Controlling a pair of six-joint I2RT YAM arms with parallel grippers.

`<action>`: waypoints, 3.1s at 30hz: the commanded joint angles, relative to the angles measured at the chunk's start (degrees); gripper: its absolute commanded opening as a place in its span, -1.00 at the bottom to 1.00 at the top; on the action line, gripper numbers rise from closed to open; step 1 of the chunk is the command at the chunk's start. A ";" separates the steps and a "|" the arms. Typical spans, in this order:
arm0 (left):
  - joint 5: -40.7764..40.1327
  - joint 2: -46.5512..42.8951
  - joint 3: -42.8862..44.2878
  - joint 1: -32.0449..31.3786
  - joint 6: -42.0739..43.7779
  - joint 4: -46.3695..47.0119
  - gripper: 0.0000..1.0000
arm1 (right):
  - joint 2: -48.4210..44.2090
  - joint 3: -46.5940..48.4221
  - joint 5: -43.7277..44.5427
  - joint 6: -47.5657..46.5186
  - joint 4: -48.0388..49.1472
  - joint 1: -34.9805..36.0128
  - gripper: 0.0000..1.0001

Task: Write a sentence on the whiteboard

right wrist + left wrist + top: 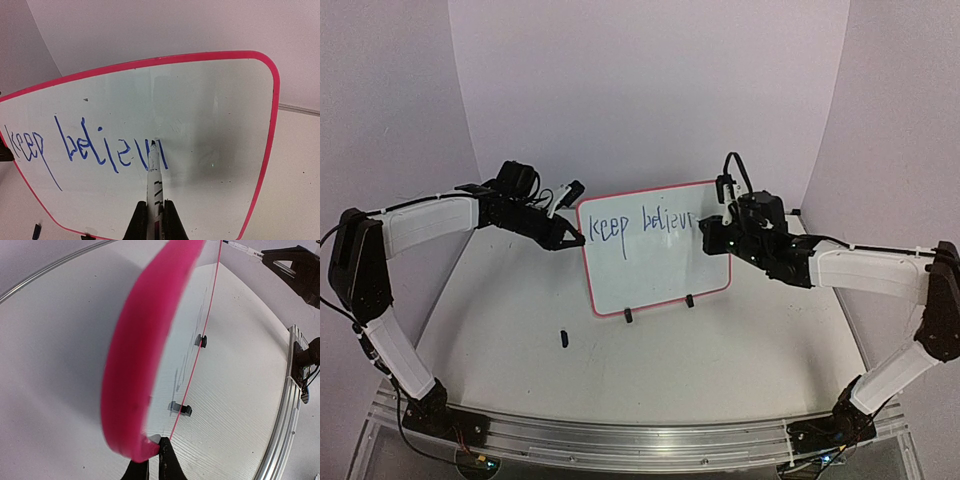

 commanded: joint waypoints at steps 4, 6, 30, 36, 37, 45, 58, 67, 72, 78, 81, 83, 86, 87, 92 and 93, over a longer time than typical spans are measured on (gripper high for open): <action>-5.25 3.07 -0.59 -1.40 3.82 -6.04 -1.00 | 0.85 2.73 1.25 -0.96 1.69 -0.19 -1.00; -5.21 3.07 -0.60 -1.40 3.82 -6.05 -1.00 | 0.86 2.74 1.31 -1.06 1.77 -0.18 -1.00; -5.29 2.89 -0.57 -1.45 3.90 -6.22 -1.00 | 1.06 2.82 1.78 -1.15 2.64 -0.19 -1.00; -5.30 2.89 -0.60 -1.40 3.83 -6.13 -1.00 | -2.70 -0.17 2.32 -0.57 3.19 -0.19 -1.00; -5.29 2.89 -0.60 -1.40 3.82 -6.10 -1.00 | -2.94 -0.67 2.98 -0.46 3.12 -0.19 -1.00; -5.25 2.98 -0.60 -1.40 3.77 -6.15 -1.00 | -0.84 -0.42 4.02 -0.35 2.57 -0.19 -1.00; -5.20 2.78 -0.60 -1.44 3.85 -6.14 -1.00 | 1.56 0.66 4.48 -0.02 2.23 -0.89 -1.00; -5.22 2.67 -0.60 -1.49 3.81 -6.12 -1.00 | 0.16 -2.37 4.26 2.01 1.54 -0.88 -1.00; -5.12 2.72 -0.60 -1.49 3.85 -6.14 -1.00 | -0.52 -3.79 3.48 2.75 1.49 -0.88 -1.00; -5.20 2.63 -0.60 -1.49 3.86 -6.14 -1.00 | -0.88 -3.24 3.64 2.34 1.43 -0.90 -1.00; -5.21 2.67 -0.59 -1.49 3.85 -6.17 -1.00 | -1.19 -1.73 3.27 1.57 1.43 -0.89 -1.00; -5.23 2.63 -0.60 -1.50 3.80 -6.23 -1.00 | -1.39 -1.15 3.07 1.20 1.51 -0.89 -1.00; -5.31 2.59 -0.55 -1.49 3.82 -6.26 -1.00 | -1.97 -0.46 2.77 0.75 1.82 -0.89 -1.00; -5.29 2.54 -0.60 -1.49 3.84 -6.23 -1.00 | -2.24 -0.27 2.69 0.56 1.94 -0.82 -1.00; -5.34 2.58 -0.59 -1.49 3.94 -6.21 -1.00 | -2.24 0.33 2.94 -0.25 2.16 -0.87 -1.00; -5.31 2.54 -0.60 -1.49 3.95 -6.19 -1.00 | -2.02 0.51 2.97 -0.33 2.22 -0.89 -1.00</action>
